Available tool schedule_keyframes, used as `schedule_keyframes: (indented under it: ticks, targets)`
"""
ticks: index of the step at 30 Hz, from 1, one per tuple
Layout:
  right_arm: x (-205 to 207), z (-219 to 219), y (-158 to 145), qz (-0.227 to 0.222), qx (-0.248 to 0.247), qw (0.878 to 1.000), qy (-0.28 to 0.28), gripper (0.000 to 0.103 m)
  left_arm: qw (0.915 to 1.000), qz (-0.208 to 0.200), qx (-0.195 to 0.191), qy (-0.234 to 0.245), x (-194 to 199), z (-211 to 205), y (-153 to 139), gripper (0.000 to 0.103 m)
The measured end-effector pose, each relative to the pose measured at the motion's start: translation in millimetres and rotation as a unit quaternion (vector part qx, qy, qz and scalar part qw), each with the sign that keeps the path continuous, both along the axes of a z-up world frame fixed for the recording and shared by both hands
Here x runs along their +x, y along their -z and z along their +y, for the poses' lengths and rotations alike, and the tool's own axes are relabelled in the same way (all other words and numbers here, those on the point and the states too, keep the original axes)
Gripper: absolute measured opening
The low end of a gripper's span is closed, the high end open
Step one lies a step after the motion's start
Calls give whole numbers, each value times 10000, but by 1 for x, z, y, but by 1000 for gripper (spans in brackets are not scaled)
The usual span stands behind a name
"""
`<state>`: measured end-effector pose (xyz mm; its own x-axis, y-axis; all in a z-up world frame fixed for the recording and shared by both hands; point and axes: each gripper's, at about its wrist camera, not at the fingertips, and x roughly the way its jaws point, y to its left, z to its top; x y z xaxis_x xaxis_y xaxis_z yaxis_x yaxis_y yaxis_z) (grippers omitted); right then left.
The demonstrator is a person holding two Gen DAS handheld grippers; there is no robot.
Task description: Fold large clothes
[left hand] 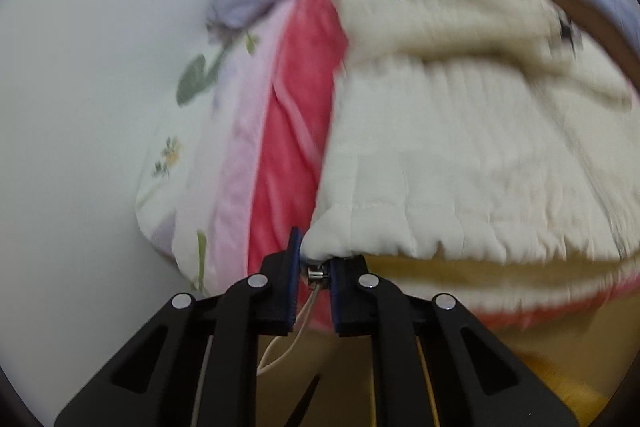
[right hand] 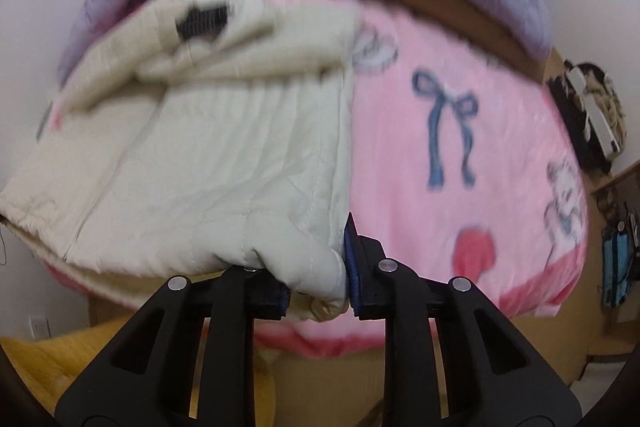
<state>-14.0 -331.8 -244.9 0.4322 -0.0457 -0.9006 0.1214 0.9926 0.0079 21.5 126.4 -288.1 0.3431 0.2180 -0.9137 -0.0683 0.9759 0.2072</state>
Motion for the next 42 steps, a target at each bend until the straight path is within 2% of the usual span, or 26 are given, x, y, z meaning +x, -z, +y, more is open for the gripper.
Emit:
schedule_keyframes:
  ticks: [6, 11, 16, 20, 23, 28, 31, 35, 39, 42]
  targets:
    - [49, -2, -53, -488, -375, 9980, 137, 20, 9973, -719, -133, -2, 59, 5, -48, 12]
    - [85, -7, -75, -539, -476, 9964, 440, 20, 9963, -788, -340, -59, 110, 13, -61, 12]
    - [129, -11, -88, -683, -381, 9953, 564, 20, 9927, -1064, -562, -75, 172, 8, -76, 12]
    - [176, -29, -94, -802, 9, 9951, 572, 20, 9906, -1222, -613, -16, 221, -1, -86, 12]
    - [217, -42, -92, -838, 186, 9952, 476, 20, 9896, -1271, -658, -149, 258, -7, -86, 12]
    - [287, -62, -64, -513, 569, 9962, 408, 21, 9918, -1109, -468, -417, 320, -20, -63, 12]
    - [333, -73, -34, -266, 701, 9962, 438, 21, 9934, -969, -311, -528, 352, -28, -44, 12]
    - [381, -79, 12, 190, 872, 9944, 565, 21, 9945, -649, -335, -744, 389, -31, -15, 12]
    - [414, -86, 59, 714, 1210, 9859, 909, 22, 9949, -187, -292, -945, 419, -33, 21, 13]
    - [430, -83, 89, 1058, 1170, 9819, 1051, 23, 9946, 50, -231, -1014, 432, -36, 48, 13]
